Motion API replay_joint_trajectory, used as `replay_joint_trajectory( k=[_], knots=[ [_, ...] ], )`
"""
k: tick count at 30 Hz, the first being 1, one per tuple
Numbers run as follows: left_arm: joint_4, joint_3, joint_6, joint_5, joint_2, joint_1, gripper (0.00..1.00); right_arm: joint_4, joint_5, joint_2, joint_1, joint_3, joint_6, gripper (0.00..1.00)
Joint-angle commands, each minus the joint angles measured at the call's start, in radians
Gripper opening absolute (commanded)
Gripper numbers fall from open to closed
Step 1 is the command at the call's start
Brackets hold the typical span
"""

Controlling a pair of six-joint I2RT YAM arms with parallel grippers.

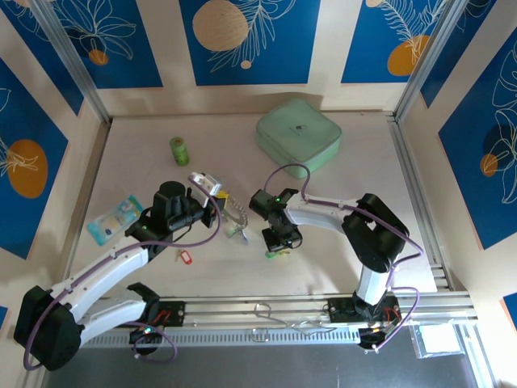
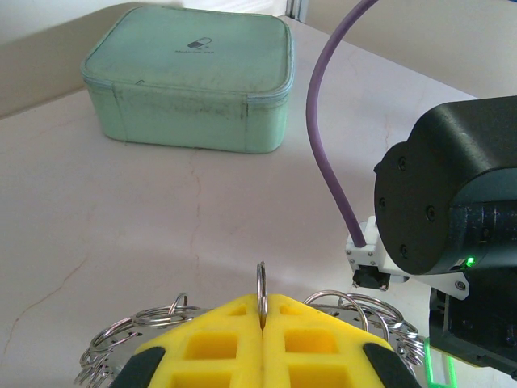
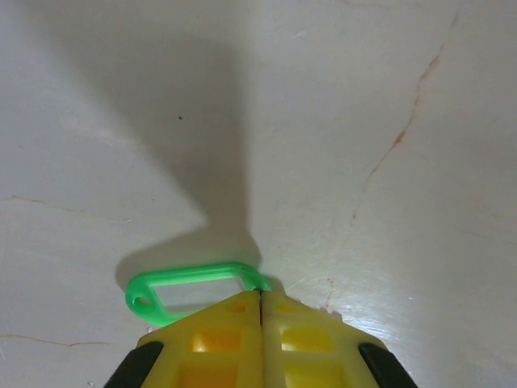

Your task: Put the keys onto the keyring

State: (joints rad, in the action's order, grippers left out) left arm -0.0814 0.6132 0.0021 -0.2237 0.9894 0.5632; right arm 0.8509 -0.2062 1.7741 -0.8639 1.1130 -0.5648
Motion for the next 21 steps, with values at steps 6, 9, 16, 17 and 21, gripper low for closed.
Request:
replay_joint_trajectory(
  k=[6,9,16,17,21],
  knots=[
    [-0.014,0.027,0.006,0.006,-0.026,0.004,0.00,0.027,0.004,0.025,-0.003,0.018,0.009,0.10],
    [-0.012,0.026,0.009,0.006,-0.026,0.004,0.00,0.029,0.004,0.025,-0.003,0.019,0.009,0.11],
    [-0.006,0.031,0.013,0.010,-0.029,0.004,0.00,0.036,-0.013,0.006,-0.003,0.021,0.008,0.00],
    [-0.003,0.031,0.016,0.010,-0.030,0.004,0.00,0.039,-0.021,-0.008,-0.003,0.023,0.008,0.00],
    [0.018,0.036,0.031,0.019,-0.045,0.004,0.00,0.021,-0.065,-0.107,-0.002,0.011,0.028,0.00]
  ],
)
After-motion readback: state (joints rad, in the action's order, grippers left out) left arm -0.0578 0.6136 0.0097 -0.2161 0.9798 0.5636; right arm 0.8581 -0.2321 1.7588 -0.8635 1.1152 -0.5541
